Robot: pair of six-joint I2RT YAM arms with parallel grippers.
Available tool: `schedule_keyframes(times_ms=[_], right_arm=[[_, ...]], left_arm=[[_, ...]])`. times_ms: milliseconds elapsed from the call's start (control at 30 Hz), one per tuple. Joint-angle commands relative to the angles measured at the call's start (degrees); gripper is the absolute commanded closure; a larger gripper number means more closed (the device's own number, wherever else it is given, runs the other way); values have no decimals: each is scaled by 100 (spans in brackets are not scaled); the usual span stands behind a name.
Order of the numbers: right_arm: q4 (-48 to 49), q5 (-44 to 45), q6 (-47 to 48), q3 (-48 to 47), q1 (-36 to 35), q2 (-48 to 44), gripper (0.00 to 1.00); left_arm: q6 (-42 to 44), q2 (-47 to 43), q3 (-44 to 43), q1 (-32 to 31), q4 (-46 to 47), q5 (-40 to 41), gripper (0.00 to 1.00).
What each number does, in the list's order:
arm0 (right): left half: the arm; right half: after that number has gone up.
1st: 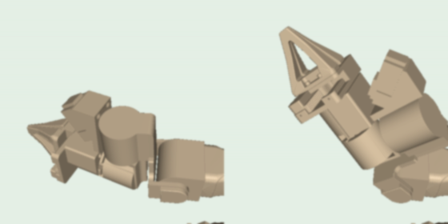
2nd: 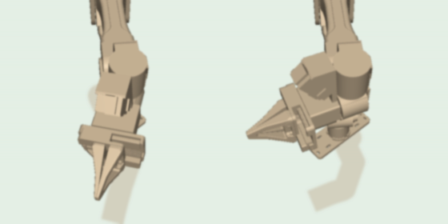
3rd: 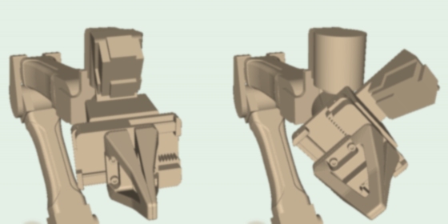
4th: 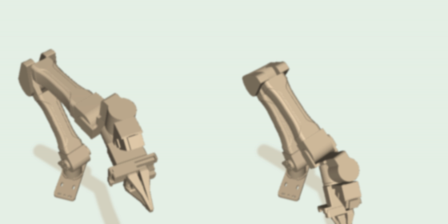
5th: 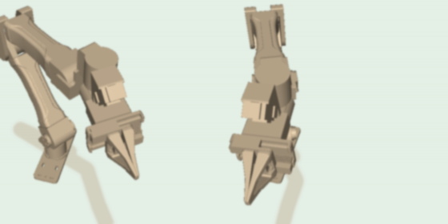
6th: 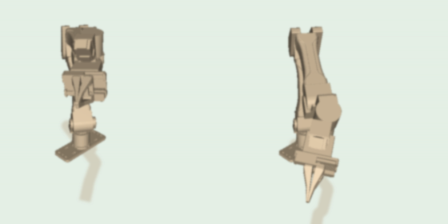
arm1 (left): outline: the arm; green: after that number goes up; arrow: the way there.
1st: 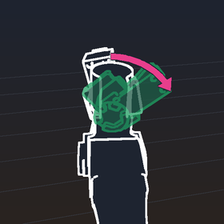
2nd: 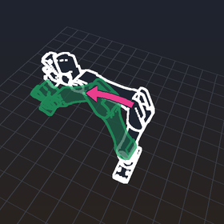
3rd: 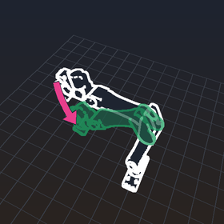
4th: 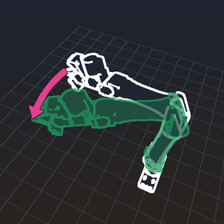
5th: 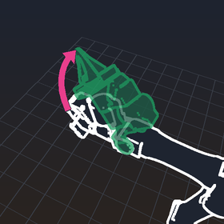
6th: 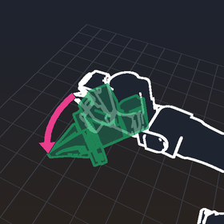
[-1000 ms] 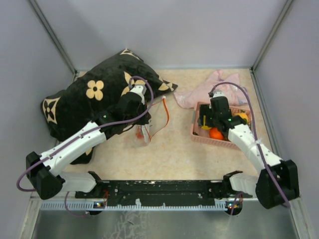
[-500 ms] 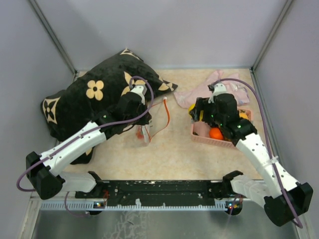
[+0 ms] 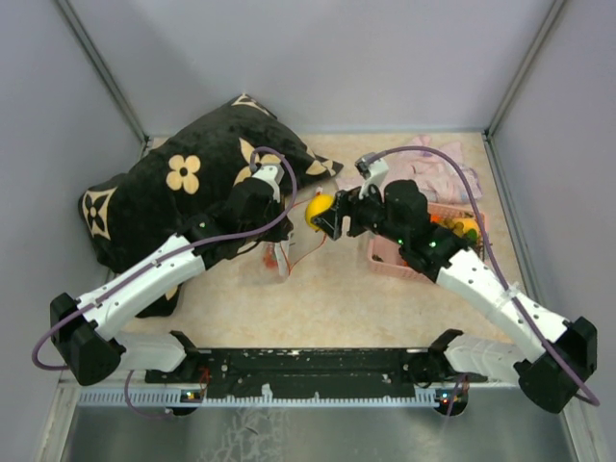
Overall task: Place the food in the zip-top bag and seal the zipper
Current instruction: Place the fake fruit in the zipper food storage bag.
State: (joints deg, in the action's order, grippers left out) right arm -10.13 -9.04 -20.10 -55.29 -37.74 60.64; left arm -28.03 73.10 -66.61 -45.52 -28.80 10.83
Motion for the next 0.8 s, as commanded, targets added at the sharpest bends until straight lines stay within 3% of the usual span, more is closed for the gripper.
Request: schedule_keyframes(times_ms=[0,267,767], right_arm=[[988,-273,-143,-313,-221,298,59],[1229,-358,-62,-125,-269,913,59],[-353,1378,451,-321,-263,1347,56]], left_arm=[[92,25,-28,24,68,-60,100],[106,-36,-15,27,76,-68,100],[131,-206,18,62,128,76,100]])
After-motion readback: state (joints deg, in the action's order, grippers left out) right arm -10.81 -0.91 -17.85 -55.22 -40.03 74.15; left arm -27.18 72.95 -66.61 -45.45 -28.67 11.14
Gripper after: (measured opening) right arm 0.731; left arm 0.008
